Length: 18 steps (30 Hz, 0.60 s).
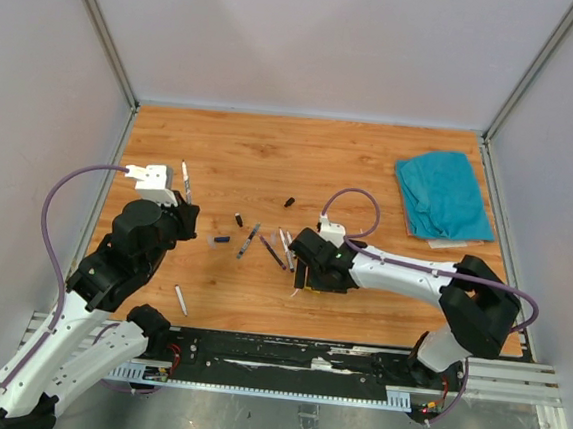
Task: Insert the pens into the pen caps
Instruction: Adjust the pen cap at the center of the board.
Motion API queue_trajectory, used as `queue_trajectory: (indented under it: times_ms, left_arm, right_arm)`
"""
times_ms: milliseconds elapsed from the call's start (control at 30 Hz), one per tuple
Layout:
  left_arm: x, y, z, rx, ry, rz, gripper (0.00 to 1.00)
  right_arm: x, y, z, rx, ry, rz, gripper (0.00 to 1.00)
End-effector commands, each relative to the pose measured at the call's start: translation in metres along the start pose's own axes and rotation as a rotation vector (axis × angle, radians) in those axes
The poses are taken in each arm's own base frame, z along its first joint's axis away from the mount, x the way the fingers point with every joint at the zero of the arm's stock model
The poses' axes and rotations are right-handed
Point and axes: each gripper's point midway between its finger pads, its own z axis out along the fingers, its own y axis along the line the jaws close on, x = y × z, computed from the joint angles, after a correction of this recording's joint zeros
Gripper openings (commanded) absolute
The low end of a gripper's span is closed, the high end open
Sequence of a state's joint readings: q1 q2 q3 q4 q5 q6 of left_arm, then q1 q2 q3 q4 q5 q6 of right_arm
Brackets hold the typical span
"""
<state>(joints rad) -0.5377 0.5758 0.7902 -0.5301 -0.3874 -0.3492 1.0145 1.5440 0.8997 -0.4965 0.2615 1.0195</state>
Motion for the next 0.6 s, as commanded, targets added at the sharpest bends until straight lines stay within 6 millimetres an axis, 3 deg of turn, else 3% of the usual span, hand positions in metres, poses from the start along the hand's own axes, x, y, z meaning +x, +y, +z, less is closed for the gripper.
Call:
queue_trajectory:
  times_ms: [0, 300, 567]
  left_arm:
    - [-0.007, -0.002, 0.001, 0.011, -0.032, -0.004, 0.0]
    - [-0.006, -0.003, 0.002, 0.017, -0.027, 0.0, 0.0]
    - [-0.006, -0.003, 0.002, 0.02, -0.027, 0.001, 0.0]
  right_arm:
    - [0.002, 0.006, 0.0, 0.024, -0.004, 0.013, 0.73]
    - [0.003, 0.009, 0.006, 0.057, 0.008, 0.013, 0.68]
    - [0.006, 0.005, 0.013, 0.091, 0.018, 0.0, 0.56]
